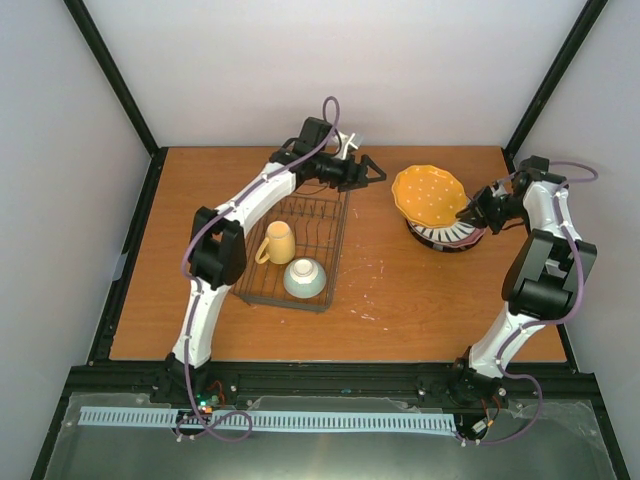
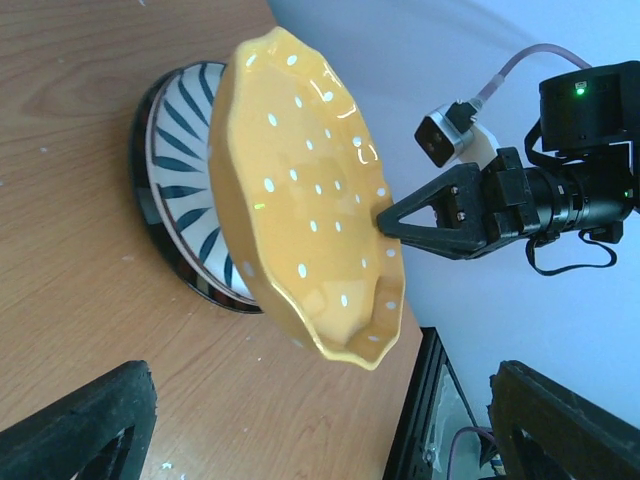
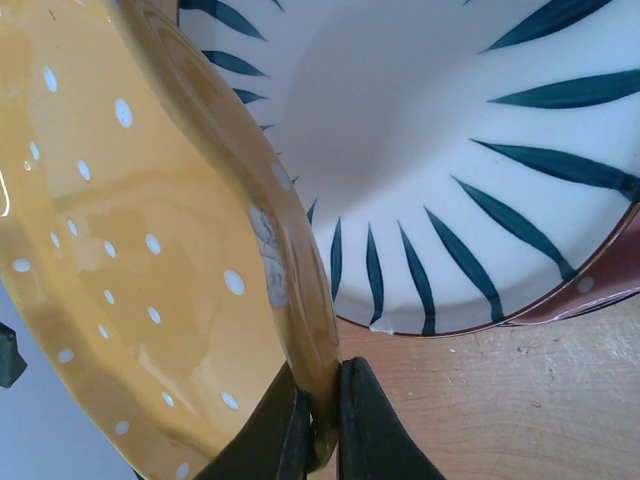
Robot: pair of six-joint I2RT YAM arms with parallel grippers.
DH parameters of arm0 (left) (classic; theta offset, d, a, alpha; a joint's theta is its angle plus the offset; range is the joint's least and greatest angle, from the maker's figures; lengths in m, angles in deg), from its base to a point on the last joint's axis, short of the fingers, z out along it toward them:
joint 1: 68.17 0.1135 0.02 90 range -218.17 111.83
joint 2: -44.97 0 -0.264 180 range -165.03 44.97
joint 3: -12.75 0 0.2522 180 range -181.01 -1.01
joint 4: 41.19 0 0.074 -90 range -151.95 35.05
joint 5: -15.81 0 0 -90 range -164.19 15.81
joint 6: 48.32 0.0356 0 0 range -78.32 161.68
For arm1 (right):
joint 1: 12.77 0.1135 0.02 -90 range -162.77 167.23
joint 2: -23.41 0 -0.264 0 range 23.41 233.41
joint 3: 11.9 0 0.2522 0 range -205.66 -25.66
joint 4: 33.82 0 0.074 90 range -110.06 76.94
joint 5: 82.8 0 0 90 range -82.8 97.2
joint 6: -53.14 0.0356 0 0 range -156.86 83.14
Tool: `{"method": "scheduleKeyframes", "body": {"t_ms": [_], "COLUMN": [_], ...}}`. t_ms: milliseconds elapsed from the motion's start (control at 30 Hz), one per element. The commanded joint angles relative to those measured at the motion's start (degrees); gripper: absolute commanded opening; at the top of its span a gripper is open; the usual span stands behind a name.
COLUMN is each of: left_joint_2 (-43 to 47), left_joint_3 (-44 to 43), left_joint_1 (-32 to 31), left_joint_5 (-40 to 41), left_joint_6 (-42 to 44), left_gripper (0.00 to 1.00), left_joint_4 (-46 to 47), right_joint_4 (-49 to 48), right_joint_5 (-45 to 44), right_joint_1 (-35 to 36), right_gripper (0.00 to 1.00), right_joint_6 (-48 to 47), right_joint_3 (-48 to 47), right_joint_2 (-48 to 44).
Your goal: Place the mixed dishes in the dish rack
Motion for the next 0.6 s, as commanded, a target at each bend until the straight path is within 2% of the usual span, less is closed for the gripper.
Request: {"method": "scheduleKeyframes", "body": {"t_ms": [0, 567], "left_joint_2": [-2.4, -10.2], "left_joint_3": [-3.7, -7.9], "left_joint_1": [-1.6, -6.3], "left_joint_5": [-2.3, -2.6], "left_joint_6": [-3.3, -6.8], "left_gripper": [0.92, 0.9], "left_joint_4": [3.3, 6.6], "right_joint_4": [-2.4, -4.6], "right_joint_5": [7.3, 10.5], "right_joint_1": [-0.2, 0.3], "right_gripper": [0.03, 0.03], "right_joint_6": [0.2, 1.5], "right_joint_3": [0.6, 6.4], "right_joint_2": [-3.8, -8.9]}}
